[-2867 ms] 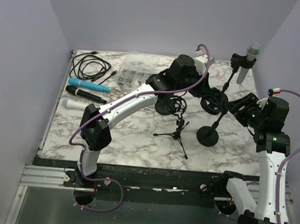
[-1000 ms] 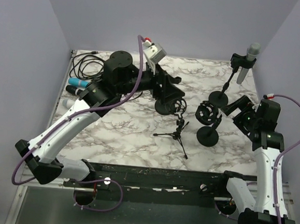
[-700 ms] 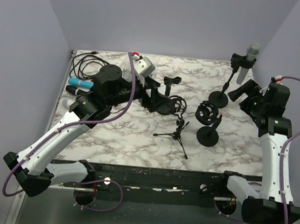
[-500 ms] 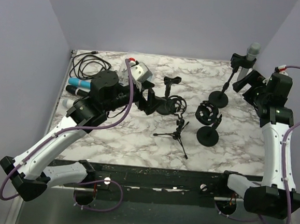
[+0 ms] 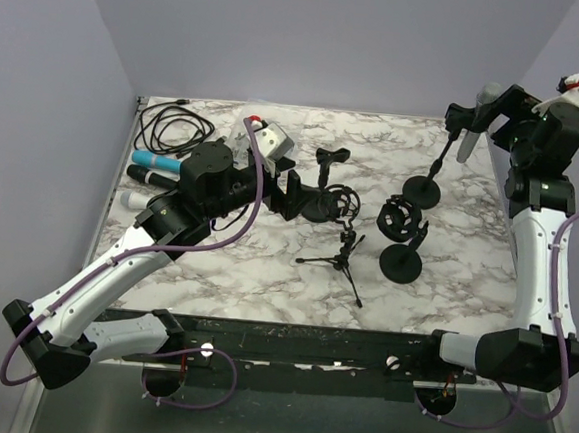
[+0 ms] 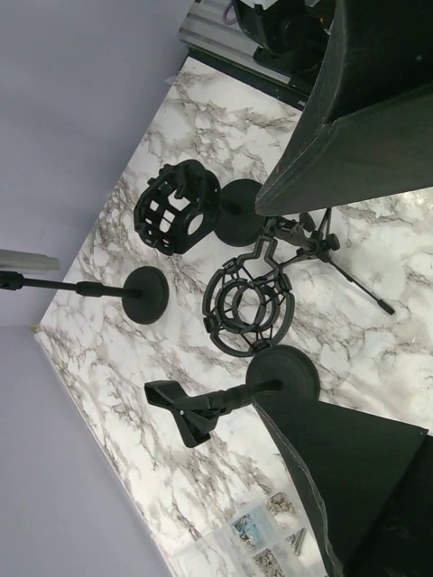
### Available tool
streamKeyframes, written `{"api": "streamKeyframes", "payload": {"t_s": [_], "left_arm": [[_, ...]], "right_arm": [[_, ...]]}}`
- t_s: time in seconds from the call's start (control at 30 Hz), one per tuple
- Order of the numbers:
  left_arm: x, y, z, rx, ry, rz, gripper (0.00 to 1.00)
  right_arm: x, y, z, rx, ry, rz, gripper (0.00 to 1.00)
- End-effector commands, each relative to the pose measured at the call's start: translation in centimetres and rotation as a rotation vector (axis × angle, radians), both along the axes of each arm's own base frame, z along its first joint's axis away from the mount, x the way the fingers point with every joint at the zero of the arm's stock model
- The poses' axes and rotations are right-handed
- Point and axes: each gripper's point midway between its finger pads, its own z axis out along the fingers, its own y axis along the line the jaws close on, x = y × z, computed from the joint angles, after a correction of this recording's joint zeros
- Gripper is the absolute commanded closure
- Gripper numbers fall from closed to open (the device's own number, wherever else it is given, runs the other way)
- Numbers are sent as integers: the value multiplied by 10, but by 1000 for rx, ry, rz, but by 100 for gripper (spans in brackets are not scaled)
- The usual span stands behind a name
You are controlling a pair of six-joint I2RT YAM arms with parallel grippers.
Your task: Remove the microphone from the stand
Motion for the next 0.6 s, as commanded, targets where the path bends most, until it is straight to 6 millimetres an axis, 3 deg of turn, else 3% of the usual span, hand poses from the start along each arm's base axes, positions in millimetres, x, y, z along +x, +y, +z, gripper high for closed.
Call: {"api": "streamKeyframes", "payload": {"t_s": [0.0, 0.17, 0.3, 0.57], "left_arm": [[3, 7, 13, -24, -45, 45, 19], [5, 4, 9, -19, -33, 40, 19], [5, 2, 5, -13, -20, 31, 19], [6, 0, 2, 2, -18, 26, 19]], "right_arm": [[22, -8, 42, -117, -125, 4, 2], [37, -6, 52, -159, -156, 39, 12], [51, -2, 50, -182, -154, 79, 13], [81, 13, 28, -218, -76, 137, 12]]}}
